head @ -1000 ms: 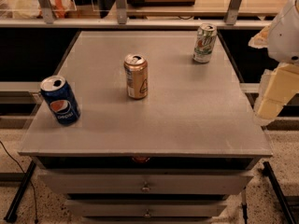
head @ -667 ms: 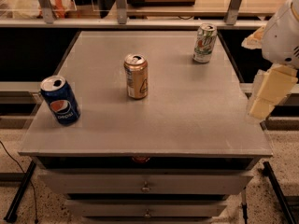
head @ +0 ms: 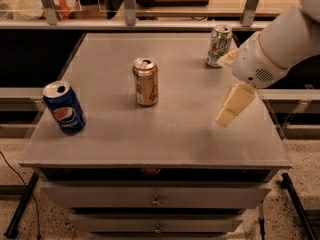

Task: Pick orange can

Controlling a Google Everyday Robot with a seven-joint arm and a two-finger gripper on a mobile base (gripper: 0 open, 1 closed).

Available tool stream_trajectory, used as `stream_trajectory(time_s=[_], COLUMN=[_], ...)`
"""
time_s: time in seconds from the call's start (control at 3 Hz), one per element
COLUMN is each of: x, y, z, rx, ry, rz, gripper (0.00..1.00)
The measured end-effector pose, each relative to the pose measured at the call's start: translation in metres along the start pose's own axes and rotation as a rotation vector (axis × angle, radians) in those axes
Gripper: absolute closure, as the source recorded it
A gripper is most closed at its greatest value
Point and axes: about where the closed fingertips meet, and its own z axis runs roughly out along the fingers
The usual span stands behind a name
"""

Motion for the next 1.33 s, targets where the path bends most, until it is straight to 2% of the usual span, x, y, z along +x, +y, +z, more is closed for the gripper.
stream_trajectory(time_s=[0.33,0.67,1.0,1.33], x=[-0.014,-0.025,-0.041,-0.063], y=[-0.019,-0.039,-0.053,-0.063], z=[0.046,0.073,0.086,0.083], rx=[-0.008,0.004,0.014,0.027], ry=[-0.103,-0.222,-0.343,-0.448], rz=[0.04,0.108,0.167,0.197], gripper=[0.0,0.0,0.0,0.0])
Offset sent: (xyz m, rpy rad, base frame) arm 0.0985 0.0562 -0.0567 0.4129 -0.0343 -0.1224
